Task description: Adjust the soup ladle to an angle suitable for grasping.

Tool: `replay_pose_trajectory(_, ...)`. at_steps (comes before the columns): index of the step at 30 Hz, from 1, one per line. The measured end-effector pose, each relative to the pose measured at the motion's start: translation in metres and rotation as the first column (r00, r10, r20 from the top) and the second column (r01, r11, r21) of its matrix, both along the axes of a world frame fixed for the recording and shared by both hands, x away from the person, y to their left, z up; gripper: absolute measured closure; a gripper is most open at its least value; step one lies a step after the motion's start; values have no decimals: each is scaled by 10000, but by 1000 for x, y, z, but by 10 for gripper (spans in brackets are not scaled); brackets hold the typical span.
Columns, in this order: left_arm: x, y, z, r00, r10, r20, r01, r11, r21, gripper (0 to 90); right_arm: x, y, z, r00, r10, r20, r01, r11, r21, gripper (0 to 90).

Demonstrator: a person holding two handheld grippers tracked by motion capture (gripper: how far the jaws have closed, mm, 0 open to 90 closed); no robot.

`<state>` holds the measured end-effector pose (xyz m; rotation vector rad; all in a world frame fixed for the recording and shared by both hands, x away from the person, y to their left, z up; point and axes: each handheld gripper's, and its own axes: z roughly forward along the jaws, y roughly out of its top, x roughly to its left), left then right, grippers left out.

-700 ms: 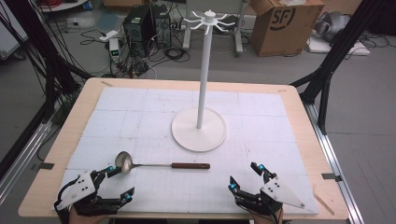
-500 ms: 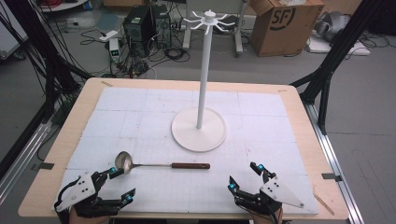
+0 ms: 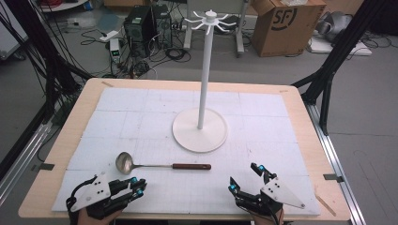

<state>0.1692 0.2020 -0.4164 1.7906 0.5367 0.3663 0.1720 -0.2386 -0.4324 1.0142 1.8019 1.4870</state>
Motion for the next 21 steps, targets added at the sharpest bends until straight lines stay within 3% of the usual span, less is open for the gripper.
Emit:
replay_pose_trajectory(3, 7, -7, 3, 9999, -36, 130, 31, 9991, 429, 897, -1, -1, 1, 10000, -44, 11, 44, 9998, 169, 148)
replay_pose_trajectory(9, 29, -22, 15, 9983, -482, -316, 490, 9984, 265, 900, 0, 0, 0, 10000, -32, 25, 31, 9999, 166, 148)
replay_pose_trajectory(11, 37, -31, 20, 9921, -1037, -702, 1063, 9938, 333, 899, 0, 0, 1, 10000, -37, 42, 36, 9992, 406, 148)
replay_pose_trajectory(12, 41, -37, 22, 9852, -1435, -940, 1470, 9886, 314, 899, -1, 0, 1, 10000, -55, 55, 52, 9989, 459, 148)
replay_pose_trajectory(14, 47, -55, 26, 9759, -1917, -1038, 1977, 9789, 507, 900, -1, -1, 1, 10000, -62, 46, 59, 9986, 520, 149)
replay_pose_trajectory(18, 55, -74, 25, 9685, -2195, -1178, 2285, 9711, 695, 900, -1, -2, 1, 9999, -89, 74, 85, 9986, 529, 148)
replay_pose_trajectory(19, 59, -87, 20, 9646, -2314, -1269, 2434, 9658, 894, 900, -1, -2, 1, 9999, -102, 66, 98, 9985, 532, 148)
replay_pose_trajectory(21, 61, -92, 18, 9625, -2392, -1279, 2533, 9613, 1080, 900, -1, -2, 1, 9999, -105, 65, 101, 9986, 515, 148)
